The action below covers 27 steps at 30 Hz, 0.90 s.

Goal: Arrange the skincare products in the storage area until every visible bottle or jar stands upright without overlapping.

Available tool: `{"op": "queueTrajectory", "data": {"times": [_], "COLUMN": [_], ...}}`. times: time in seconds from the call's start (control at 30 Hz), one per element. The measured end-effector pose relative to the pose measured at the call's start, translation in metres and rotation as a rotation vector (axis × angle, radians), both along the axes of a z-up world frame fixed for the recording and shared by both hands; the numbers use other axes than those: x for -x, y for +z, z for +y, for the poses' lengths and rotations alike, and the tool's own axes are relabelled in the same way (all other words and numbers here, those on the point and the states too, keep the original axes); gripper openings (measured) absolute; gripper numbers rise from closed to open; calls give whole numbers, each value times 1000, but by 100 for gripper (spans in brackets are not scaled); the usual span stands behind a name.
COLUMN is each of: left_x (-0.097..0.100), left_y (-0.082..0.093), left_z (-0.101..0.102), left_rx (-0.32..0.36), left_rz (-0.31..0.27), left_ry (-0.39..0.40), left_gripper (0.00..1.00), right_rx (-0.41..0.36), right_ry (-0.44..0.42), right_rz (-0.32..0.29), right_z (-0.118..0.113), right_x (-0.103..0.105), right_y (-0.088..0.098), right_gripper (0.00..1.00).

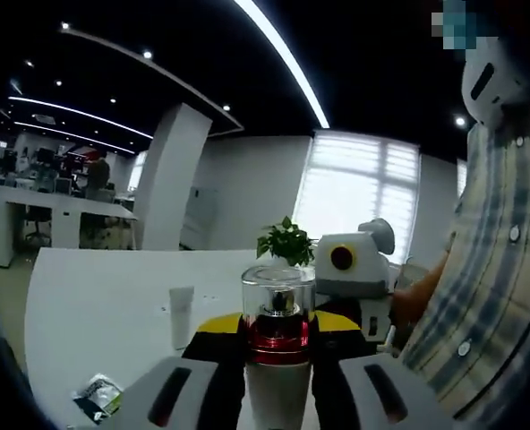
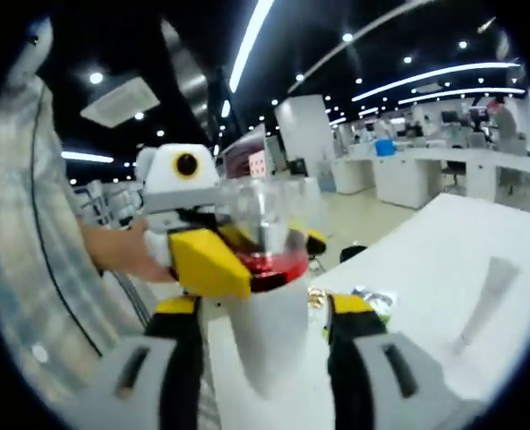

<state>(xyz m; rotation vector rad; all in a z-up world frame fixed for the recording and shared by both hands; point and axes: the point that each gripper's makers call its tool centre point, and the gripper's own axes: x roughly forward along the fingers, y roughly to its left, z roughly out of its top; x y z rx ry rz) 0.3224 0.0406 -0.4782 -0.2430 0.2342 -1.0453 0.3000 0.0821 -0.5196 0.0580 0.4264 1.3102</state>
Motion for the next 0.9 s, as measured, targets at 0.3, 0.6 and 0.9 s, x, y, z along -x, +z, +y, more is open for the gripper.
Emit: {"op": "queueTrajectory", "data": {"times": [0.3,0.6,0.9], "left_x": [-12,-25,-35], "left_y": [-8,-5,-9], "left_z": [0,-4,-3], "left_rx": [-48,-51,-49], "left_rz": [7,4,29], "left_ry": [60,94,112], "left_gripper": [25,26,26], "right_rx": [18,-40,-66], "right_ry": [-174,-216,-227], "right_rz": [-19,30,52], "right_z": [-11,-8,-9], "right_x": [-25,-38,-46], "right_y": [-1,1,-2], "right_gripper": [35,34,33]}}
